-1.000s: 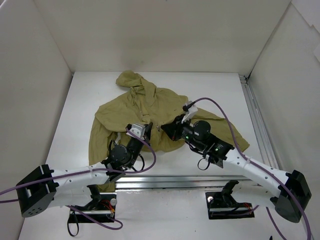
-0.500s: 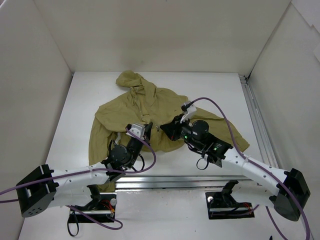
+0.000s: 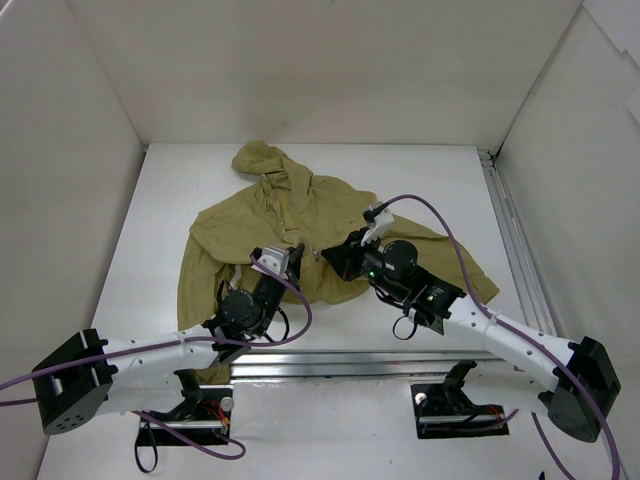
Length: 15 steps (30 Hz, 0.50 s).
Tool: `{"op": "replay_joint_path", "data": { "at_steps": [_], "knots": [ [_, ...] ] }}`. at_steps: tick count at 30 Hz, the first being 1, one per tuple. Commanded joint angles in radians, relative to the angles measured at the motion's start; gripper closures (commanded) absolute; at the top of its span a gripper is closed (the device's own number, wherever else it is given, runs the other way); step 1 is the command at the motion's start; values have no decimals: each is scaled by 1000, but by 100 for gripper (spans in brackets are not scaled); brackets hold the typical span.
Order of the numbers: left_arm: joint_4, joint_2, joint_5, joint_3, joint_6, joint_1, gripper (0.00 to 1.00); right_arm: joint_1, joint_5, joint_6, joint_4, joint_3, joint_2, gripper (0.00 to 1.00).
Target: Zip up the jacket
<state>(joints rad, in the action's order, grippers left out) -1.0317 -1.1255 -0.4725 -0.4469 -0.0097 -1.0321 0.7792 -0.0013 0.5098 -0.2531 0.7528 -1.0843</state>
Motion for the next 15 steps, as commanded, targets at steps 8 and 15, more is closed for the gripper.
{"op": "replay_joint_path", "data": {
  "at_steps": [8, 15],
  "knots": [
    [-99, 13, 6, -38, 10, 6, 100, 3, 27, 13, -67, 57, -6, 100],
    [-96, 6, 5, -42, 10, 6, 100, 8, 27, 13, -67, 65, -3, 100]
  ]
}}
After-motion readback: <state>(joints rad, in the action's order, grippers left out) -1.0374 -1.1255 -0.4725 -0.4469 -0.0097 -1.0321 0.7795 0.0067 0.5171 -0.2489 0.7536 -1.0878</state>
